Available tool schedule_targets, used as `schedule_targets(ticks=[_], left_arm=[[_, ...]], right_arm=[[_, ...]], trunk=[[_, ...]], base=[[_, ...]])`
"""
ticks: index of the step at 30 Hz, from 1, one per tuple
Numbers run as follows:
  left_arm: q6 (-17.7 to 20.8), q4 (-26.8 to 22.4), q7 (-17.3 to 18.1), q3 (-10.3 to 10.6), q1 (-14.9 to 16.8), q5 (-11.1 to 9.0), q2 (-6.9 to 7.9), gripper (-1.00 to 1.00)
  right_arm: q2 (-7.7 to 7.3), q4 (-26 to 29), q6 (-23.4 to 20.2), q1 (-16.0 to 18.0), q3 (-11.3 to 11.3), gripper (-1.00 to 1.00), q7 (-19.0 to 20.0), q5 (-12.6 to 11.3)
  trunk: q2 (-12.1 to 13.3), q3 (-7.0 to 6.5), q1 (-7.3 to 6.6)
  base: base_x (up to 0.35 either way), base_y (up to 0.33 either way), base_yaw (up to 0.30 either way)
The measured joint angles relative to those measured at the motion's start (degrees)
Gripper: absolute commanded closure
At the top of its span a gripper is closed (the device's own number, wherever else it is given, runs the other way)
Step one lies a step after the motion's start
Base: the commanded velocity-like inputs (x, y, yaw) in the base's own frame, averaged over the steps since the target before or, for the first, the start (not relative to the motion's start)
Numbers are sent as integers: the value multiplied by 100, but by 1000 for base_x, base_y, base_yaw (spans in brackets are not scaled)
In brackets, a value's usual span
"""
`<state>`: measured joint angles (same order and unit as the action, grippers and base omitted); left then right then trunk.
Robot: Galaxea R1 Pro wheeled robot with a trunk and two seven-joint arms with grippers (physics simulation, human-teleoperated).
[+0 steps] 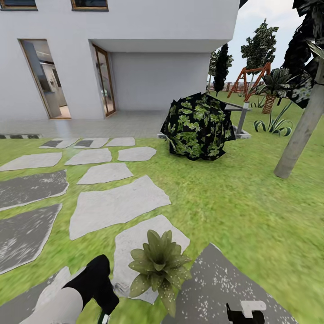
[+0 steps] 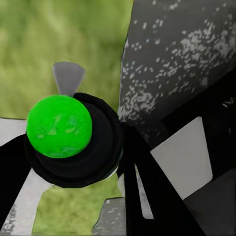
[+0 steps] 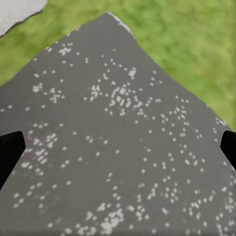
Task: Pick up the pesticide atomizer in the garden and spray insectifuge to fully cover both potted plants in the garden.
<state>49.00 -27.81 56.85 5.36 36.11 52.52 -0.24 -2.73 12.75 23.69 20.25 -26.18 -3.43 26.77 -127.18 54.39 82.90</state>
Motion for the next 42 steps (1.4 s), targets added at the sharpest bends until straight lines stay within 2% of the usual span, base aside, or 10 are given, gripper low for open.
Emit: schedule_targets(ticks=[2, 6, 11, 15, 20, 27, 34, 40, 42], left_arm=[[-109, -2, -25, -45, 2, -82, -7, 100], [-157, -43, -30, -66, 59, -114, -21, 100], [-201, -22, -35, -47, 87, -4, -25, 100], [-205, -27, -38, -56, 89, 166, -20, 100], [-195, -46, -39, -58, 88, 184, -33, 100], [-198, -90, -45, -58, 104, 192, -42, 100], [-133, -108, -47, -73, 126, 189, -43, 100], [-132, -122, -46, -76, 131, 187, -30, 100], [-130, -190, -33, -73, 231, 191, -16, 100]], right_arm=[[0, 0, 0, 0, 1, -100, 0, 3], [0, 0, 3, 0, -1, -100, 0, 0], [0, 0, 8, 0, -3, -100, 0, -2], [0, 0, 8, 0, -5, -100, 1, -5], [0, 0, 8, -1, -6, -100, 2, -5], [0, 2, 5, -1, -7, -100, 0, -4], [0, -1, 6, 0, -7, -100, 1, -5], [0, 0, 8, -1, -8, -100, 1, -5], [0, 0, 8, -1, -8, -100, 1, -5]], trunk=[[0, 0, 0], [0, 0, 0], [0, 0, 1], [0, 0, 3], [0, 0, 3], [0, 0, 0], [0, 0, 0], [0, -22, 3], [0, -34, 3]], base=[[0, 0, 0], [0, 0, 0], [-64, 0, 0], [-311, 60, -67], [-254, 203, -265], [-30, 37, -265], [-9, 62, -29], [-243, 221, -153], [-269, 222, -194]])
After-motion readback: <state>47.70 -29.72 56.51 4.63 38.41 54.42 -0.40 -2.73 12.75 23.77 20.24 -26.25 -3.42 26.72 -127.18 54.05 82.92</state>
